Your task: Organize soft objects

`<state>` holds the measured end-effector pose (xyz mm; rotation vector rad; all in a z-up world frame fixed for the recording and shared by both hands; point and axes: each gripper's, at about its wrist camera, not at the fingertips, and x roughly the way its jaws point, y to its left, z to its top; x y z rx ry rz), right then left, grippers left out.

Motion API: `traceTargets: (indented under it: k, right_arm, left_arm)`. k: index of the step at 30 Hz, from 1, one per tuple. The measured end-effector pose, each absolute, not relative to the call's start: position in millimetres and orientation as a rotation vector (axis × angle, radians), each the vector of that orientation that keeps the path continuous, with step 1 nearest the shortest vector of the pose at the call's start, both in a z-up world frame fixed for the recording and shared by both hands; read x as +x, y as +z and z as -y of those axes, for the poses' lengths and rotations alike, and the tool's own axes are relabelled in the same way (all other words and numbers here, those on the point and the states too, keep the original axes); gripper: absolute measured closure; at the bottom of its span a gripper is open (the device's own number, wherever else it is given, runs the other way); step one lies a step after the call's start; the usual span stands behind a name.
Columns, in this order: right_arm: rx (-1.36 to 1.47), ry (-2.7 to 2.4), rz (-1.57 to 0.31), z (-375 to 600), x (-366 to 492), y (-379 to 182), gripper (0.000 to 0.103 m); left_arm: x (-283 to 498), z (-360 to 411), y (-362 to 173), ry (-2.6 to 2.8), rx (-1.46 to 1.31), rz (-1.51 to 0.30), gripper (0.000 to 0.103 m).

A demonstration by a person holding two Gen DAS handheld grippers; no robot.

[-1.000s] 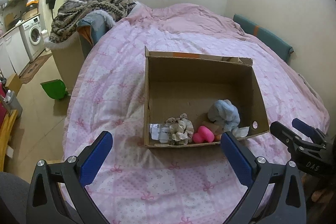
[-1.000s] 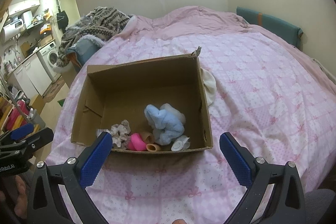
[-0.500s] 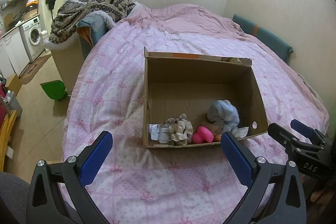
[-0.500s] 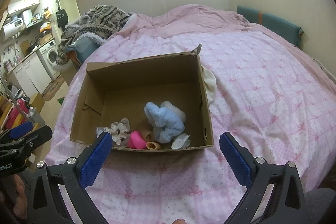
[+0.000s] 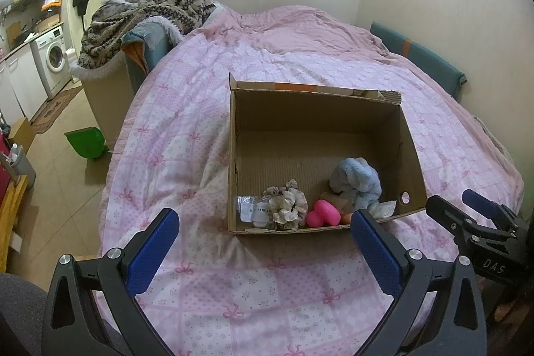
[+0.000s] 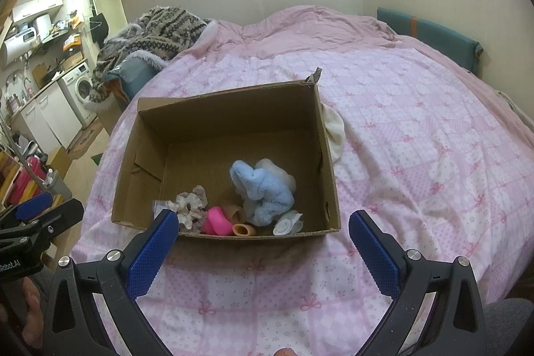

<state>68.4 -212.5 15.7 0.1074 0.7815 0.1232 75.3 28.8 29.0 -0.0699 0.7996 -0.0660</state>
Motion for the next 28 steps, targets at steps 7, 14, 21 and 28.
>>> traceTargets:
  k: [7, 14, 21, 28]
  right_arm:
    - [0.107, 0.124, -0.783, 212.4, 68.6, 15.8, 0.000]
    - [0.105, 0.126, -0.785, 211.4, 66.6, 13.5, 0.000]
    - [0.107, 0.131, -0.786, 210.2, 63.6, 10.6, 0.000]
    - [0.106, 0.131, -0.787, 210.7, 64.8, 11.0, 0.000]
  left_arm:
    - [75.2, -29.1, 29.5, -0.066, -0.070, -0.799, 0.000]
    - [75.3, -29.0, 29.5, -0.066, -0.071, -0.799, 0.000]
    - [75.0, -28.8, 28.5, -0.068, -0.074, -0.795, 0.000]
    - [73.6, -29.6, 26.3, -0.075, -0.081, -0.795, 0.000]
